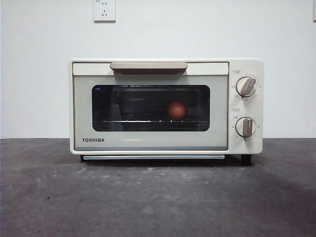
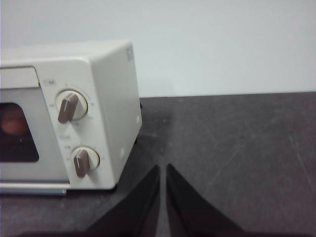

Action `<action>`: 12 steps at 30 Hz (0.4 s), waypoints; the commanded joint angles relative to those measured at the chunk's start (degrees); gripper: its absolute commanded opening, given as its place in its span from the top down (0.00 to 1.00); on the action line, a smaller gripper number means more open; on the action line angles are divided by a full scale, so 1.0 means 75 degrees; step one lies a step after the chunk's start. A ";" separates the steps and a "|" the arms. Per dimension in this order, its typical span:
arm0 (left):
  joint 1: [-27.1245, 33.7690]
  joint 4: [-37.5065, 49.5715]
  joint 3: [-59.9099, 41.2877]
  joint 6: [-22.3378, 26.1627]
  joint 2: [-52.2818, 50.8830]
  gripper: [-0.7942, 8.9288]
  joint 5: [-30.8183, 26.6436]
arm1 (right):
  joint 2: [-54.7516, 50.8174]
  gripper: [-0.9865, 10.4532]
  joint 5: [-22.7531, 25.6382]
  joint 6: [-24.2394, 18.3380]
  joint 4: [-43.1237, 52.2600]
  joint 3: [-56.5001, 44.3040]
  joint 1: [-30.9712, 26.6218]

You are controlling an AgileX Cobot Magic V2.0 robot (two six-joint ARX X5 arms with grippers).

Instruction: Eggoven

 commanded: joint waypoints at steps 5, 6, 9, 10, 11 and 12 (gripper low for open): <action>0.0026 -0.0326 -0.0093 -0.0070 -0.0009 0.91 0.0029 | -0.0020 0.91 0.0003 0.0137 -0.0959 -0.0047 -0.0035; 0.0026 -0.0326 -0.0093 -0.0070 -0.0009 0.91 0.0029 | -0.0020 0.91 -0.0012 0.0137 -0.1157 -0.0047 -0.0035; 0.0026 -0.0326 -0.0093 -0.0070 -0.0009 0.91 0.0029 | -0.0020 0.91 -0.0035 0.0195 -0.1317 -0.0047 -0.0029; 0.0026 -0.0326 -0.0093 -0.0070 -0.0009 0.91 0.0029 | -0.0020 0.91 -0.0041 0.0204 -0.1320 -0.0047 -0.0026; 0.0026 -0.0329 -0.0093 -0.0070 -0.0009 0.91 0.0029 | -0.0020 0.91 -0.0044 0.0265 -0.1317 -0.0047 -0.0026; 0.0026 -0.0326 -0.0093 -0.0070 -0.0009 0.91 0.0029 | -0.0020 0.91 -0.0038 0.0294 -0.1311 -0.0047 -0.0026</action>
